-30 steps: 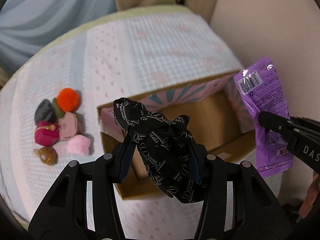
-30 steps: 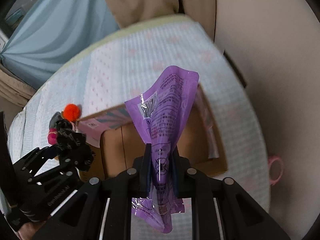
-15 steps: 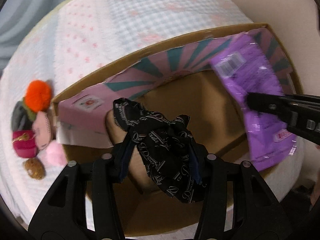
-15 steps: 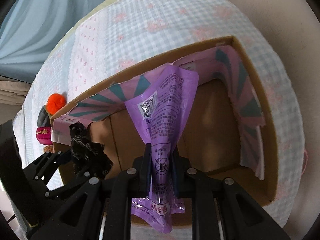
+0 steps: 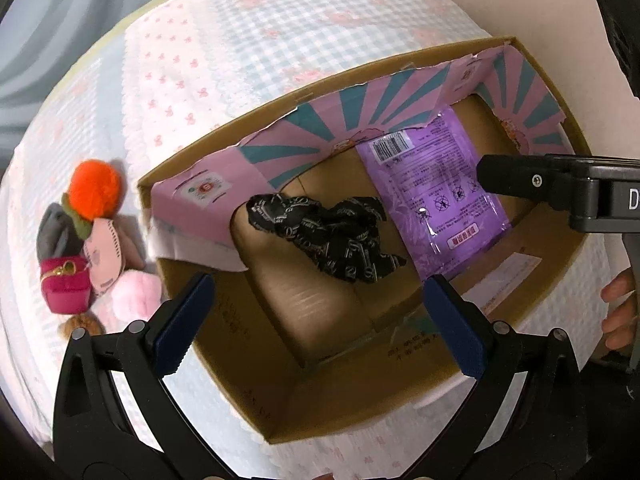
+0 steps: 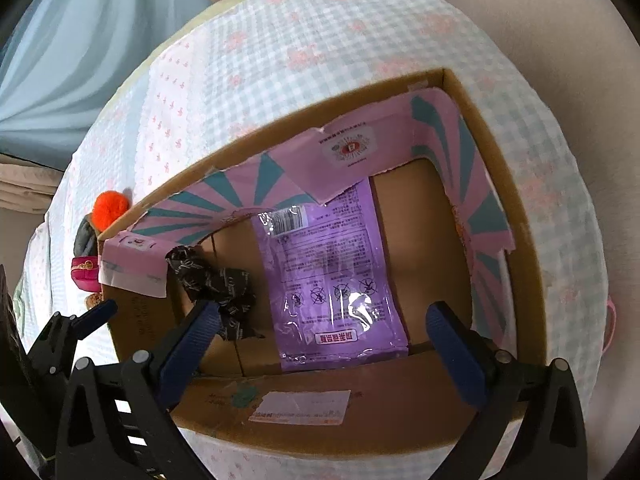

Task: Organize soft objects
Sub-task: 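Carry scrunchie and purple packet into the cardboard box and open both tools, then lift both tools out of the box and move toward the pile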

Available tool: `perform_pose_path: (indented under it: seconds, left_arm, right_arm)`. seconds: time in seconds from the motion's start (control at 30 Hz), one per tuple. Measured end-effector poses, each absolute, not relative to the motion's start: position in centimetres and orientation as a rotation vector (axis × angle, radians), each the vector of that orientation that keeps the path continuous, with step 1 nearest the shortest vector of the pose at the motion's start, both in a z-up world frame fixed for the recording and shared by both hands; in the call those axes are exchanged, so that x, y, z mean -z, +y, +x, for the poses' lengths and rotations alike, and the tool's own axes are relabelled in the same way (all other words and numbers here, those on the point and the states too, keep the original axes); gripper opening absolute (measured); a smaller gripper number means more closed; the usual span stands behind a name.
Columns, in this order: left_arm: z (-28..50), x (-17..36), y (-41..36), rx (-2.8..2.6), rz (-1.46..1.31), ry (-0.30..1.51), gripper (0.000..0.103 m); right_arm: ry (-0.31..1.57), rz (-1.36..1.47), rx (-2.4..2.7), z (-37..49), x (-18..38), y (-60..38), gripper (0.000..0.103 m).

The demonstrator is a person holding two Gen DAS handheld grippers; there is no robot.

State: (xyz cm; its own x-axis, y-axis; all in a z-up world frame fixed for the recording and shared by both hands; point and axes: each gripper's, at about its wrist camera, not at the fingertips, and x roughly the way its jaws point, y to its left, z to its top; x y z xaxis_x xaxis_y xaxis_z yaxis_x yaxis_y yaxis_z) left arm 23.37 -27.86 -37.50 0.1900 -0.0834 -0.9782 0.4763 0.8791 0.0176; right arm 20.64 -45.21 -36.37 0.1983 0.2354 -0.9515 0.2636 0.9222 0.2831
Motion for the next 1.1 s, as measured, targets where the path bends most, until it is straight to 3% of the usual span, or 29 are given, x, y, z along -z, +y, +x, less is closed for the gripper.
perform_pose_path:
  seconds: [0.47,0.9,1.1]
  left_arm:
    - [21.8,32.1,-25.5,0.401,0.280,1.246,0.103]
    - [14.1,17.5,-19.1,0.333,0.127,1.034,0.103]
    - [9.9,11.7,-15.7,0.276,0.076,0.945,0.103]
  right_arm:
    - [1.274,0.339,0.027,17.2,28.6,-42.4,0.103]
    - [1.018,0.130,0.042,8.1,11.8,-36.3,0.103]
    - [0.934,0.053,0.042,4.4,7.7,-33.6,0.103]
